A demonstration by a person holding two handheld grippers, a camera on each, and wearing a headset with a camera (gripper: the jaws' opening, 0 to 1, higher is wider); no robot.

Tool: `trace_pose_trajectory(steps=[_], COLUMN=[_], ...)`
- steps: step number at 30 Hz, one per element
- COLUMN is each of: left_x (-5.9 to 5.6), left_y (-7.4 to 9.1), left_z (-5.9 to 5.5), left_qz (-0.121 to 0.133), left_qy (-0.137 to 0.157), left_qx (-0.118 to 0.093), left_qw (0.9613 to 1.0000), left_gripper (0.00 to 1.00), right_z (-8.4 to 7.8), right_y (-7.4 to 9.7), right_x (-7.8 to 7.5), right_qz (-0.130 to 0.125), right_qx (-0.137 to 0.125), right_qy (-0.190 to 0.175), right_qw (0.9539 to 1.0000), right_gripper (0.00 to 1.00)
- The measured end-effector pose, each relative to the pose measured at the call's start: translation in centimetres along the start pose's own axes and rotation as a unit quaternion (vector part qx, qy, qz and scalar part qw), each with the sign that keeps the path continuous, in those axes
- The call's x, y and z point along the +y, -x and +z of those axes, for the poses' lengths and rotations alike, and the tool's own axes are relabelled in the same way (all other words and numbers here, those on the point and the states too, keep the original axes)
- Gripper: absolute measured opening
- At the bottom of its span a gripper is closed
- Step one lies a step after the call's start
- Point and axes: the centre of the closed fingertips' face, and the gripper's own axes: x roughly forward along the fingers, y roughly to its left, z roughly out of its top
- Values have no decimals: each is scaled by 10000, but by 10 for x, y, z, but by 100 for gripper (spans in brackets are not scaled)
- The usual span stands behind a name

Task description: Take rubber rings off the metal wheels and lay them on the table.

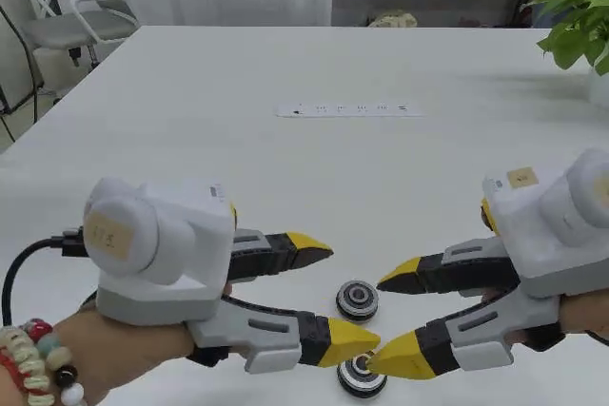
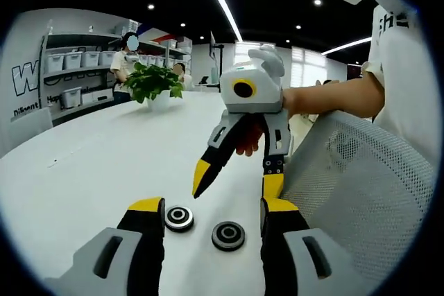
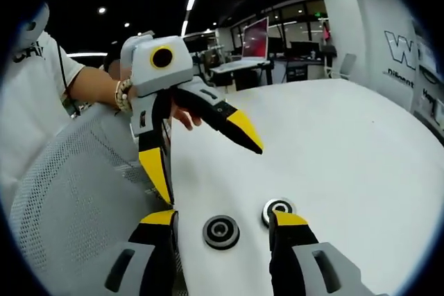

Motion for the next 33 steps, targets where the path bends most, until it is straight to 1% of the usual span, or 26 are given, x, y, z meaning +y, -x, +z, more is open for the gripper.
trace_pose_trajectory(steps=[2, 6, 10, 11, 13, 17, 19, 26, 29, 33], left_x=[-1, -2, -4, -10, -13, -14, -15, -15, -16, -19], left_y=[-4, -10, -13, -15, -15, -18, -18, -18, -18, -19], left_z=[-8, -18, -23, -31, -35, -40, -42, -47, -48, -55], left_qz=[-9, -22, -41, -156, -186, -236, -274, -305, -311, -385], left_qy=[-56, -48, -53, -34, -64, 15, 9, -44, -59, -124], left_qx=[134, 249, 320, 451, 514, 572, 605, 670, 704, 828], left_qw=[9999, 9997, 9995, 9989, 9985, 9981, 9978, 9973, 9970, 9957], left_gripper=[50, 50, 48, 47, 45, 44, 44, 38, 38, 35], right_z=[-9, -18, -23, -24, -24, -27, -29, -30, -33, -37], right_y=[-2, -5, -6, -7, -8, -10, -10, -10, -10, -11], right_x=[1, 3, 3, 3, 4, 5, 6, 3, 3, 3], right_qz=[43, 115, 127, 129, 152, 183, 202, 155, 157, 159], right_qx=[183, 389, 472, 496, 498, 551, 594, 568, 647, 734], right_qy=[11, -20, -53, -67, -103, -34, -39, 10, 58, 112], right_qw=[9998, 9992, 9988, 9987, 9986, 9983, 9980, 9983, 9978, 9971], right_gripper=[51, 50, 50, 50, 50, 47, 47, 43, 42, 41])
